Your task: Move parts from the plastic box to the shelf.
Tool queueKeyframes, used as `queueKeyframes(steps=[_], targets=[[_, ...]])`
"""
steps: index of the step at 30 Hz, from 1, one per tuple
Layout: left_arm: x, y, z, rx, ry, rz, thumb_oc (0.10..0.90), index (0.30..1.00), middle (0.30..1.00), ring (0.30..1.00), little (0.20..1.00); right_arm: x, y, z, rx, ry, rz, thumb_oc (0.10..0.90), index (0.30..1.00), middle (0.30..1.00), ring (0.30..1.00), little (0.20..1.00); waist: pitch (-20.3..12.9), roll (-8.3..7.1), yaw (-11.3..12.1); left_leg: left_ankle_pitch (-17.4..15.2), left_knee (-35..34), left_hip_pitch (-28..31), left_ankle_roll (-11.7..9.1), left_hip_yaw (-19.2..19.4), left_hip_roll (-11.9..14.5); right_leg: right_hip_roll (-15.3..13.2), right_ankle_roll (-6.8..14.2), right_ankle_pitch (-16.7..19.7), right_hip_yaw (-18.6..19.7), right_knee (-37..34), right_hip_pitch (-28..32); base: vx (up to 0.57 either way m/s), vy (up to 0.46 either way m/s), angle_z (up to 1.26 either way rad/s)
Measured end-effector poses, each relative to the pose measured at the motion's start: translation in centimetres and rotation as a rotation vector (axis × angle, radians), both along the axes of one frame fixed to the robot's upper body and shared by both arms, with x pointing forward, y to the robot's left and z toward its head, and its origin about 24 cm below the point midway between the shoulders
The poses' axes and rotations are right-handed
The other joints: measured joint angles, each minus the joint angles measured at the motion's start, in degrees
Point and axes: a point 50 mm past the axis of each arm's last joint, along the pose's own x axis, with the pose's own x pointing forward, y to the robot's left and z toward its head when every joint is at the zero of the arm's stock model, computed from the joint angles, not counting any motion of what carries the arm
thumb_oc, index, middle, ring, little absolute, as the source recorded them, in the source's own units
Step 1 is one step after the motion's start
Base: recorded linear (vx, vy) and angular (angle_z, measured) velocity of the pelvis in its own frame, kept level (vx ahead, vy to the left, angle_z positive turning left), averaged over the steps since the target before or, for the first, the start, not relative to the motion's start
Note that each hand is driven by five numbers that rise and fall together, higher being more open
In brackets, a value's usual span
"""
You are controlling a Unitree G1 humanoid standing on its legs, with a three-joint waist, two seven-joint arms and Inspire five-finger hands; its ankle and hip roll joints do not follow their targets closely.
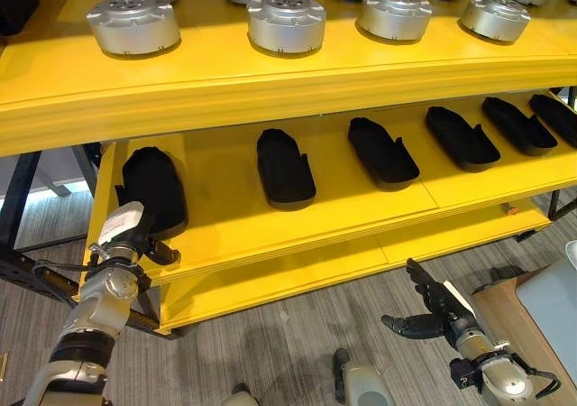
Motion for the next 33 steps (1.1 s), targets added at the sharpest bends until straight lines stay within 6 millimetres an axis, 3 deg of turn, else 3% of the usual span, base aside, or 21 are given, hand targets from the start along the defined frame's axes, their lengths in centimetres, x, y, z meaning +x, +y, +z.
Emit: queueKeyframes(steps=[7,14,26,33], targets=[[-0.2,1.3,-0.2,0.038,0.047,0.051,0.900,1.000,1.000,1.000,1.000,-0.1,0.0,0.0,-0.001,0.003,0.000,0.900,1.000,1.000,1.000,1.000,0.0,-0.02,0.0,0.0,0.0,0.0,0.0,0.4,0.1,0.1,0.0,0.4,0.3,-0.6,-0.1,0.00,0.005,-0.02],[-0.1,2.9,1.2,0.088,0.052,0.093,0.900,1.000,1.000,1.000,1.000,-0.1,0.1,-0.1,0.000,0.008,0.006,0.900,1.000,1.000,1.000,1.000,0.0,-0.13,0.0,0.0,0.0,-0.2,0.0,0.4,0.0,0.1,0.1,0.5,0.3,-0.9,-0.1,0.00,0.000,0.00],[0.4,3.7,1.6,0.114,0.079,0.132,0.900,1.000,1.000,1.000,1.000,-0.4,0.1,-0.3,-0.001,0.020,0.009,0.900,1.000,1.000,1.000,1.000,0.0,-0.39,-0.1,-0.2,0.2,-1.0,-0.1,0.7,0.0,0.1,0.2,0.5,0.6,-0.8,-1.1,0.00,0.001,-0.01],[1.4,2.7,2.5,0.127,0.046,0.089,0.900,1.000,1.000,1.000,1.000,-0.6,0.1,-0.4,-0.001,0.026,0.010,0.900,1.000,1.000,1.000,1.000,0.2,-0.69,-0.3,-0.3,0.0,-1.0,0.0,0.8,0.0,0.1,0.6,0.4,0.7,-0.7,-1.2,0.00,0.001,0.00]])
